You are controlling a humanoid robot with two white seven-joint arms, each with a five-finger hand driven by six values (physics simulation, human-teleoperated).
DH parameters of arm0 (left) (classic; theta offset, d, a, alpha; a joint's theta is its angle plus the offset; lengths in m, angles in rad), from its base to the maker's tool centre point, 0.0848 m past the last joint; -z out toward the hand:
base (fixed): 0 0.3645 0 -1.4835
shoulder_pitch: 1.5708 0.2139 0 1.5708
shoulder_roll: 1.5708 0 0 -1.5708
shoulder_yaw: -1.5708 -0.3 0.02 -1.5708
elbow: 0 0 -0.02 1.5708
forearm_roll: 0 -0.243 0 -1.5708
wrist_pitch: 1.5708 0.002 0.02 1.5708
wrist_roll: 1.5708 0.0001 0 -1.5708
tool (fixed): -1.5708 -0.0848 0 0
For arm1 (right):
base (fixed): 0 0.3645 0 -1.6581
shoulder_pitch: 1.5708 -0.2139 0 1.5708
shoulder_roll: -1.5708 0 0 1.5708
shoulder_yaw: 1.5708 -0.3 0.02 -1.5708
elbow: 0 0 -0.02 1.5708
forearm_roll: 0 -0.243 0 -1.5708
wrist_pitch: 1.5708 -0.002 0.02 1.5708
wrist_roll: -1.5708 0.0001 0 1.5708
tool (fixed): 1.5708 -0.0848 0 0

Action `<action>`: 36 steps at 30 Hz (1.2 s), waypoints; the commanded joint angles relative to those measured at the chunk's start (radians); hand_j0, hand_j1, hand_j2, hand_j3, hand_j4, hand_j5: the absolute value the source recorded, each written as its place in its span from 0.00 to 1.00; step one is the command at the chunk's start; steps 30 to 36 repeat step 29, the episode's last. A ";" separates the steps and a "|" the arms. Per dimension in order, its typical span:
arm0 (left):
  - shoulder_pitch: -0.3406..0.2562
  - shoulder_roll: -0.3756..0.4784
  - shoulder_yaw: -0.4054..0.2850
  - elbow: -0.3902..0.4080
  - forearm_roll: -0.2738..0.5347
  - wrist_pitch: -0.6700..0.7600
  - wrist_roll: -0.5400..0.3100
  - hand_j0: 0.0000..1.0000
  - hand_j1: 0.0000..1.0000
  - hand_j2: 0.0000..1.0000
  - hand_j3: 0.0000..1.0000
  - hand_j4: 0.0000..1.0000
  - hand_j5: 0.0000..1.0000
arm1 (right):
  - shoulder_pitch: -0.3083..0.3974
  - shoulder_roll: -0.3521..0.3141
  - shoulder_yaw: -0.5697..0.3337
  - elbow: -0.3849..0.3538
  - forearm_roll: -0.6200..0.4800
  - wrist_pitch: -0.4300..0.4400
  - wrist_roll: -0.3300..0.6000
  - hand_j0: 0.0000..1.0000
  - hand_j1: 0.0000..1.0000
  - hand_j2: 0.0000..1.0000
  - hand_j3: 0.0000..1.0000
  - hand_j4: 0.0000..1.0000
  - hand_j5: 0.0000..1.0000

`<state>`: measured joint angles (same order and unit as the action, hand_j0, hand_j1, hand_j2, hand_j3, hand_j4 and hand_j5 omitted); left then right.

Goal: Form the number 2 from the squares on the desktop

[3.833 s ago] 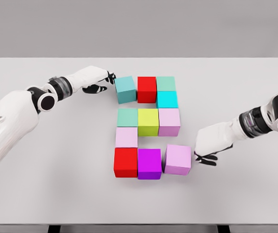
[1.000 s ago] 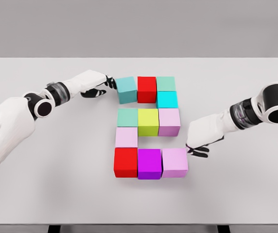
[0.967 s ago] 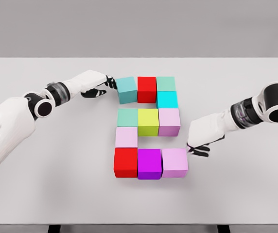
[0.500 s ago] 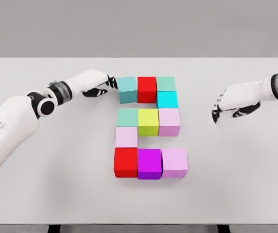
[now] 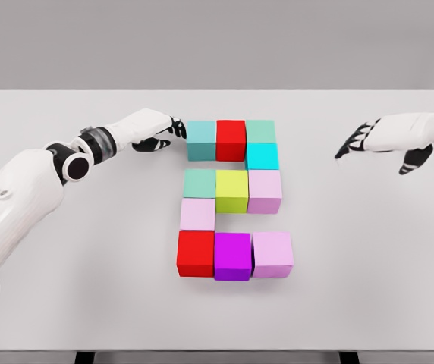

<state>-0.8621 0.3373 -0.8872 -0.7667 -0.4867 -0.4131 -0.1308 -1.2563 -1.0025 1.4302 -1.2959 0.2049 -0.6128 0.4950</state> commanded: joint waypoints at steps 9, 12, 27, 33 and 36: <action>0.003 0.097 0.071 -0.032 0.028 -0.013 -0.003 0.64 0.64 0.64 0.64 0.64 0.64 | 0.023 0.027 -0.039 0.012 -0.004 0.002 -0.047 1.00 1.00 1.00 1.00 1.00 1.00; 0.006 0.149 0.080 -0.078 0.080 -0.029 -0.006 1.00 1.00 1.00 1.00 1.00 1.00 | 0.061 0.015 -0.086 0.014 -0.002 0.002 -0.042 1.00 1.00 1.00 1.00 1.00 1.00; 0.236 0.609 0.090 -0.546 0.289 -0.198 -0.004 1.00 1.00 1.00 1.00 1.00 1.00 | 0.173 0.012 -0.218 0.017 -0.001 0.002 -0.030 1.00 1.00 1.00 1.00 1.00 1.00; 0.242 0.608 0.090 -0.542 0.292 -0.198 -0.004 1.00 1.00 1.00 1.00 1.00 1.00 | 0.175 0.015 -0.220 0.029 0.001 0.002 -0.030 1.00 1.00 1.00 1.00 1.00 1.00; 0.242 0.608 0.090 -0.542 0.292 -0.198 -0.004 1.00 1.00 1.00 1.00 1.00 1.00 | 0.175 0.015 -0.220 0.029 0.001 0.002 -0.030 1.00 1.00 1.00 1.00 1.00 1.00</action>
